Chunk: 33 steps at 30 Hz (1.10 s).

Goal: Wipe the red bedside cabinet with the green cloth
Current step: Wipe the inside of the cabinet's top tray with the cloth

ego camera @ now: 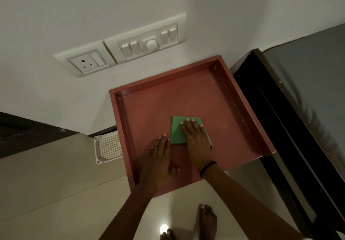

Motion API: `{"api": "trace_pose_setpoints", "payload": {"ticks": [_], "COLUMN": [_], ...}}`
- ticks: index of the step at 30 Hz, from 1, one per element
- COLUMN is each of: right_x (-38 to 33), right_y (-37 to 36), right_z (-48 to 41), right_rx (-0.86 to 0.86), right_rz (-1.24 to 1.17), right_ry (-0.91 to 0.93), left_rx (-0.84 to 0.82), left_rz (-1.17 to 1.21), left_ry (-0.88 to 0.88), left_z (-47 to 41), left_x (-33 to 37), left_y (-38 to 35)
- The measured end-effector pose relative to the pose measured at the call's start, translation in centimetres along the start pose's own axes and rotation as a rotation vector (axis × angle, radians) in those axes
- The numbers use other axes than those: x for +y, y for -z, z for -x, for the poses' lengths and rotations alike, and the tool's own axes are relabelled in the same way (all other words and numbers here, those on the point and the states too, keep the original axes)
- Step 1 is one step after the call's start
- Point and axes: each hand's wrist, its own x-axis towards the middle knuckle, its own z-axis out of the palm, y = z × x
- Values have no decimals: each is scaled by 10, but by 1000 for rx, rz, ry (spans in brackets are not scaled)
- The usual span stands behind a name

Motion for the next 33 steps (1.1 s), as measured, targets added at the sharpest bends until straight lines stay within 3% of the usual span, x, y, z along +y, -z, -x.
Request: {"api": "trace_pose_setpoints", "payload": {"ticks": [5, 9, 14, 20, 26, 29, 31, 33], "right_x": [-2, 36, 66, 84, 71, 68, 75, 92], "right_y": [-18, -13, 2, 50, 16, 3, 7, 6], "right_z": [60, 83, 14, -59, 25, 94, 127, 135], "right_rx": [-6, -46, 55, -87, 15, 19, -29, 36], "right_rz": [37, 116, 176, 138, 46, 98, 158, 210], "right_ry": [136, 74, 17, -16, -33, 25, -20, -88], "left_rx": [0, 35, 107, 184, 127, 110, 81, 91], "left_rz": [43, 57, 139, 151, 135, 128, 164, 163], "left_ry": [-21, -83, -87, -125, -31, -21, -36, -61], "left_z": [2, -6, -22, -39, -21, -7, -1, 4], "left_x": [4, 23, 48, 61, 57, 52, 52, 50], "left_y": [-3, -7, -6, -8, -15, -18, -18, -20]}}
